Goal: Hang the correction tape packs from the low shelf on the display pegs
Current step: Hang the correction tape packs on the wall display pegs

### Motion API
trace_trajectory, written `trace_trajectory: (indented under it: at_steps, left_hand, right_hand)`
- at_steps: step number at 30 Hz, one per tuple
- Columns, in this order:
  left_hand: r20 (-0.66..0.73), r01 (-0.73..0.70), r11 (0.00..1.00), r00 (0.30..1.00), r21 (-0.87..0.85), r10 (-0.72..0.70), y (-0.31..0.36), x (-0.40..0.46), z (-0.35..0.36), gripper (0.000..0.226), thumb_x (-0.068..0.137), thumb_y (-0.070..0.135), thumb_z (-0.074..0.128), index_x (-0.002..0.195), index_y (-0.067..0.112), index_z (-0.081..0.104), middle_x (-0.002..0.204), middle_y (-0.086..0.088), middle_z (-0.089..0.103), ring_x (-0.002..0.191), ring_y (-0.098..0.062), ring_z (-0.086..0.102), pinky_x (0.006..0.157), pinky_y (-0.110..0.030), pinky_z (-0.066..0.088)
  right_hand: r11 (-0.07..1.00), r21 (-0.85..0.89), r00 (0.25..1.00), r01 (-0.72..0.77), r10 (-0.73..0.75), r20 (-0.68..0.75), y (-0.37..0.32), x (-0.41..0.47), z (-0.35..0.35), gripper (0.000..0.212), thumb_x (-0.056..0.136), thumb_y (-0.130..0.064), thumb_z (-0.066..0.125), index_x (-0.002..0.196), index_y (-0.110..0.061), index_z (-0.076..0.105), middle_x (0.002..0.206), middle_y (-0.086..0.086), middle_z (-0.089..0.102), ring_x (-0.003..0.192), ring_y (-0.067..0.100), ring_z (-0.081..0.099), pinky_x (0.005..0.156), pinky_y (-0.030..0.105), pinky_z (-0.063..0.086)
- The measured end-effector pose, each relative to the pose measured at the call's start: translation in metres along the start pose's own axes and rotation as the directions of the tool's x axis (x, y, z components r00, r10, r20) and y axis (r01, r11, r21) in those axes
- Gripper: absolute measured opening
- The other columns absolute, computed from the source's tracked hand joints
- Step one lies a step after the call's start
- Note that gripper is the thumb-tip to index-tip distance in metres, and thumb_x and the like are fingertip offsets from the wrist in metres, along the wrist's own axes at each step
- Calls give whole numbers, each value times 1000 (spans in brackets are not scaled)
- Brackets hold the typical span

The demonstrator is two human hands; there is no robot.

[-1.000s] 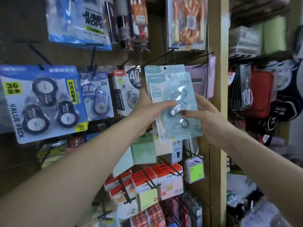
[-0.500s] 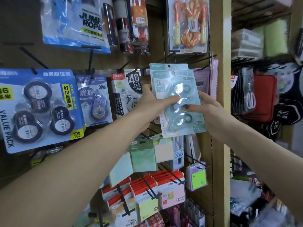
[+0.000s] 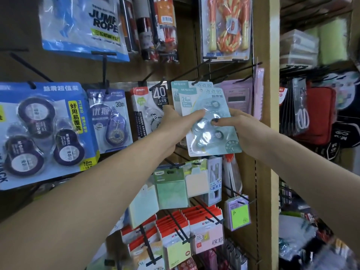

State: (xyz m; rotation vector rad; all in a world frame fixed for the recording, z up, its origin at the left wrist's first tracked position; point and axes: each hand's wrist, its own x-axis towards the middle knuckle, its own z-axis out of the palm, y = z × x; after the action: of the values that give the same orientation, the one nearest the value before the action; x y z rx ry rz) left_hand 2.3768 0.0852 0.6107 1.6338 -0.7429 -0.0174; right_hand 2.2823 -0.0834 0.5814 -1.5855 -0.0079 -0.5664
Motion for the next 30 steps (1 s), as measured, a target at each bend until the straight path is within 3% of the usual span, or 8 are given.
trace_trajectory:
  at_steps: [3,8,10,12,17,21,26,30]
  left_hand:
    - [8,75,996,997,47,-76,-3,5,1,99,65,59,79,144,27,28,135,2,60,121,-24,65,103,-50,57]
    - [41,185,983,982,23,-186,-12,21,1,85,99,42,66,161,34,9,141,1,53,114,-21,66,98,-44,59]
    - [46,199,978,978,61,-202,-12,23,2,82,102,44,61,163,39,6,151,1,48,121,-22,62,99,-42,58]
    - [48,209,975,976,69,-213,-12,27,3,78,102,47,60,161,40,10,157,0,47,129,-23,59,101,-44,58]
    - [61,267,964,962,-8,-266,-14,36,1,66,104,33,64,157,30,24,143,-4,57,118,-23,69,89,-43,64]
    - [67,289,956,956,-50,-285,-16,36,-1,59,105,15,62,154,20,30,113,-1,61,97,-19,69,89,-44,63]
    - [93,295,955,952,-12,-293,-17,31,4,38,104,11,62,134,15,40,117,-6,67,103,-22,73,86,-42,65]
    - [155,298,953,941,52,-302,-18,21,5,39,103,15,65,135,11,44,129,-11,68,114,-25,72,93,-41,64]
  right_hand:
    - [997,-42,997,-69,67,-45,-3,20,1,39,86,-15,76,124,-24,71,119,5,78,110,29,75,99,48,57]
    - [988,-89,985,-127,116,-126,-7,53,9,31,83,-16,79,113,-23,72,112,7,80,95,27,77,76,36,63]
    - [983,-106,980,-150,134,-147,-7,67,13,44,74,-20,85,115,-22,70,114,8,78,99,29,76,88,44,62]
    - [979,-116,976,-167,147,-161,-7,77,16,49,72,-20,86,118,-21,69,114,8,78,101,30,76,93,47,61]
    - [973,-126,974,-195,176,-145,-4,87,19,49,72,-18,84,119,-22,69,113,8,78,99,30,78,94,52,60]
    - [972,-145,979,-183,166,-121,-3,86,17,54,70,-22,85,121,-24,68,114,7,79,99,28,78,94,52,61]
    - [973,-193,975,-127,86,-206,-4,69,14,42,83,-22,83,117,-23,58,102,6,75,90,26,75,75,38,62]
    - [987,-139,984,-86,62,-170,6,51,3,48,80,-18,85,124,-21,64,110,8,78,95,31,78,85,51,64]
